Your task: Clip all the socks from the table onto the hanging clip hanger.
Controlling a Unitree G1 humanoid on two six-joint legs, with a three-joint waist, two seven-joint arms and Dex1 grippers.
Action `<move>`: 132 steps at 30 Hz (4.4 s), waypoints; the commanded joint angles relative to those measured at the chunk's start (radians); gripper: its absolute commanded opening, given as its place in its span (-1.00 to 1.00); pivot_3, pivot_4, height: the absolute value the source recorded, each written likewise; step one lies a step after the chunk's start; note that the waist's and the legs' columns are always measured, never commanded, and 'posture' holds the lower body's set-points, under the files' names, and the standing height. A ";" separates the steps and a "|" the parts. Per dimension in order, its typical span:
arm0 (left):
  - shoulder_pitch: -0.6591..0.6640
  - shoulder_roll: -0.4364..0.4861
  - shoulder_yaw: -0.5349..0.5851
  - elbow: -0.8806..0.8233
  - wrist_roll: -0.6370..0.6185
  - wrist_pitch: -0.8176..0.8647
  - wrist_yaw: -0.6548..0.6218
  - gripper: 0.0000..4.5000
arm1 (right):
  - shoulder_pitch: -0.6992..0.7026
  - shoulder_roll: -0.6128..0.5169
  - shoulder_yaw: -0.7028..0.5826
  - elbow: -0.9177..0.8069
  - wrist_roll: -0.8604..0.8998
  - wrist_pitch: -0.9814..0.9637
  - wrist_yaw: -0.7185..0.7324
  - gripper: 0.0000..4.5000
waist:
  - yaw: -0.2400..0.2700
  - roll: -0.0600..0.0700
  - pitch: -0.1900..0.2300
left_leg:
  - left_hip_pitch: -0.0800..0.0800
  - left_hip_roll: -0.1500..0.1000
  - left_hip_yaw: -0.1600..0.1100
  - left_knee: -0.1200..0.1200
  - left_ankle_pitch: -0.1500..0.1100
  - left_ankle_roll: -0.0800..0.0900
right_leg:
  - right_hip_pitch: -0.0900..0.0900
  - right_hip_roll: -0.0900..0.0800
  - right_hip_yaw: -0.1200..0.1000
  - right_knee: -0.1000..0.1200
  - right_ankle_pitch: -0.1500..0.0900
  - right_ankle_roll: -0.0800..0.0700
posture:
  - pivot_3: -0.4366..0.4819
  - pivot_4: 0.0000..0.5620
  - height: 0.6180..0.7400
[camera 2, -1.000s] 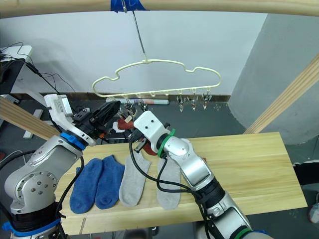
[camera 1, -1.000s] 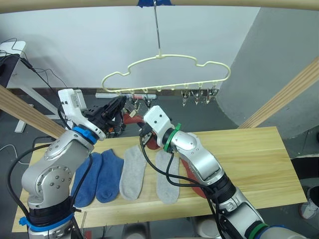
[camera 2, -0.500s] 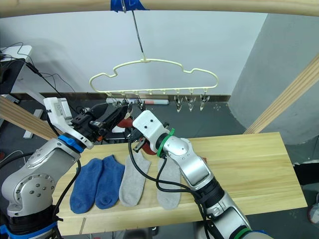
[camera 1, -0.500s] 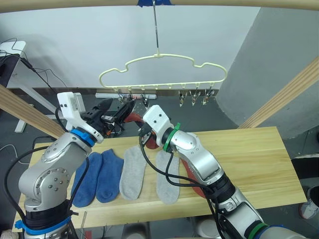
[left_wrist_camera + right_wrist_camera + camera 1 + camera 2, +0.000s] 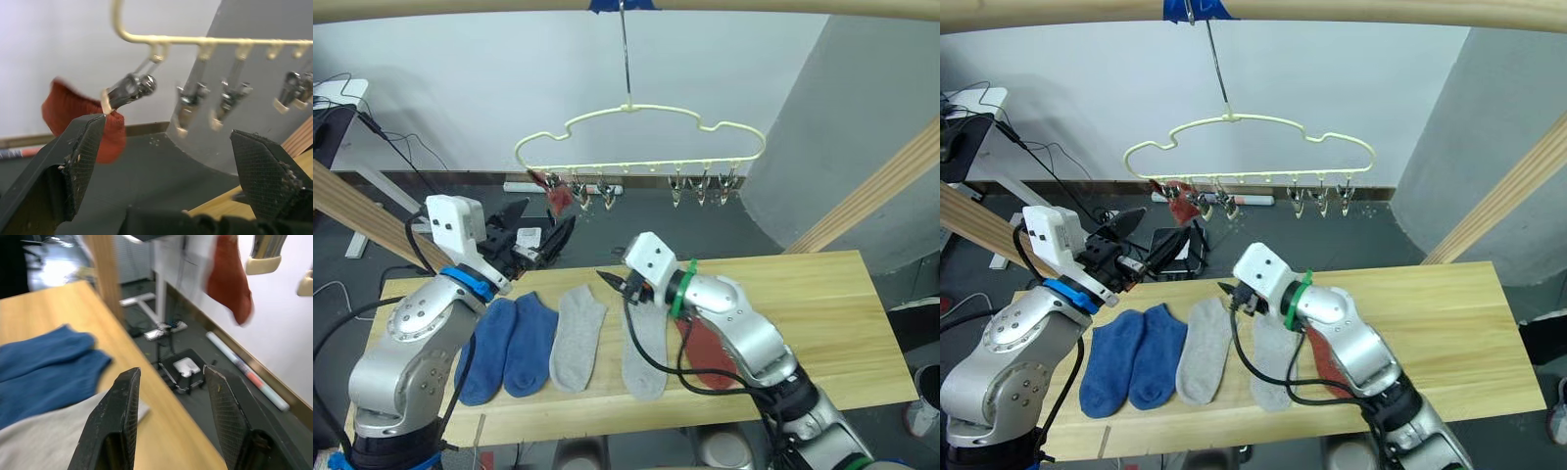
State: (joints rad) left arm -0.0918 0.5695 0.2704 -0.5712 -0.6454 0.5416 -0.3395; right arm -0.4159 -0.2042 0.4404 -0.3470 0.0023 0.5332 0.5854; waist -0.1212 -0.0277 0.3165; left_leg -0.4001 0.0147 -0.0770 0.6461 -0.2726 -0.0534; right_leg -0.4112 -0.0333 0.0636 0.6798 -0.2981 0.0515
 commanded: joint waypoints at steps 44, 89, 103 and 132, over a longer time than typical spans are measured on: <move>-0.039 -0.276 -0.202 0.047 0.359 -0.276 0.069 0.38 | 0.102 -0.531 -0.614 -0.417 0.711 0.221 0.101 -0.04 | 0.005 -0.003 0.022 | -0.001 -0.003 0.003 0.001 0.000 0.001 | 0.002 0.005 0.001 -0.001 0.001 0.002 | -0.63 0.35 1.00; -0.180 -0.365 -0.190 0.233 0.449 -0.406 0.129 0.01 | 0.087 -0.530 -0.595 -0.412 0.721 0.208 0.062 -0.04 | -0.020 -0.006 0.036 | -0.001 -0.002 0.003 0.003 0.000 0.001 | 0.002 0.005 0.001 -0.001 0.001 0.003 | -0.69 0.35 1.00; -0.213 -0.377 -0.190 0.192 0.442 -0.363 0.150 0.01 | 0.085 -0.532 -0.584 -0.404 0.721 0.198 0.062 -0.04 | -0.019 -0.006 0.036 | -0.001 -0.002 0.003 0.003 0.000 0.001 | 0.002 0.005 0.001 -0.001 0.001 0.003 | -0.67 0.35 1.00; -0.204 -0.364 -0.196 0.137 0.447 -0.322 0.150 -1.00 | 0.186 -0.566 -0.513 -0.415 0.617 0.236 0.014 0.03 | -0.018 -0.006 0.036 | -0.001 -0.002 0.004 0.003 0.000 0.001 | 0.002 0.005 0.001 -0.001 0.001 0.003 | -0.63 0.33 1.00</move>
State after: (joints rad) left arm -0.3029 0.1950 0.0729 -0.3809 -0.1978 0.2189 -0.1865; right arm -0.2755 -0.7559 -0.0924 -0.7286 0.6571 0.7538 0.6275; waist -0.1389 -0.0334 0.3522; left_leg -0.4013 0.0125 -0.0733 0.6492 -0.2725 -0.0529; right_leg -0.4091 -0.0279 0.0640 0.6791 -0.2967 0.0542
